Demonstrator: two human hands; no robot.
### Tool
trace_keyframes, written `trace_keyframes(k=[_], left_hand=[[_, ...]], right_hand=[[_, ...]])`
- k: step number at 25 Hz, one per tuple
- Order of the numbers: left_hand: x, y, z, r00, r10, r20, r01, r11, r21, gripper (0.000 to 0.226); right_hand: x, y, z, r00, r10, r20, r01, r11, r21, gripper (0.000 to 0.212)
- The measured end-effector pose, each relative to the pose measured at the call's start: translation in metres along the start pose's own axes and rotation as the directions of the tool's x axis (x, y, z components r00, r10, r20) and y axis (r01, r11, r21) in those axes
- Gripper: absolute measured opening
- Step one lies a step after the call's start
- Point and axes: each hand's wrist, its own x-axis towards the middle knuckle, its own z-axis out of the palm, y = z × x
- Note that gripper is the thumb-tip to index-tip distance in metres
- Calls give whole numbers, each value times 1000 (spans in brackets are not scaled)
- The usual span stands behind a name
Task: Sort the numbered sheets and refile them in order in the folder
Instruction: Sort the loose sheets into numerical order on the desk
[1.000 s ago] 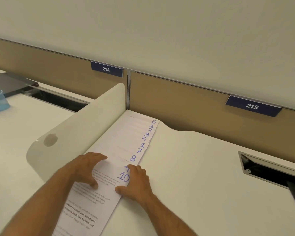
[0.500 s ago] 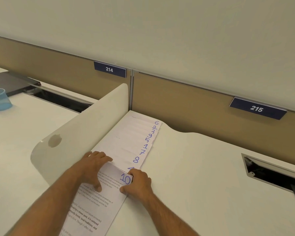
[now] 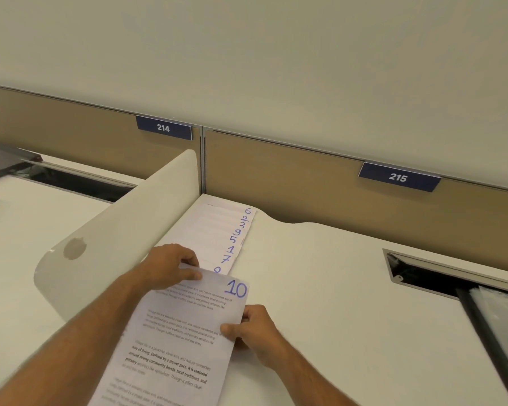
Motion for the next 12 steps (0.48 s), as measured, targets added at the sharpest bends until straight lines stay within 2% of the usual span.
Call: trace_keyframes(k=[3, 5, 7, 8, 10, 12], left_hand=[[6, 25, 17, 992, -49, -116, 37, 993, -108, 47], [6, 39, 31, 980, -158, -120, 114, 942, -316, 61], [4, 56, 47, 968, -251, 24, 225, 817, -531, 60], [2, 66, 58, 961, -254, 111, 268, 750, -605, 57], [-4, 82, 81, 944, -244, 222, 330, 670, -665, 53], [-9, 98, 105, 937, -222, 269, 348, 654, -672, 51]], right_hand=[[-22, 5, -38, 997, 49, -63, -45, 997, 62, 26], [-38, 9, -69, 992, 81, -97, -73, 994, 86, 25], [-56, 16, -102, 983, 120, -138, -106, 989, 100, 24], [-65, 21, -118, 977, 137, -161, -121, 987, 105, 23], [-81, 31, -142, 968, 159, -193, -142, 985, 99, 23], [-97, 41, -161, 959, 174, -224, -163, 984, 67, 23]])
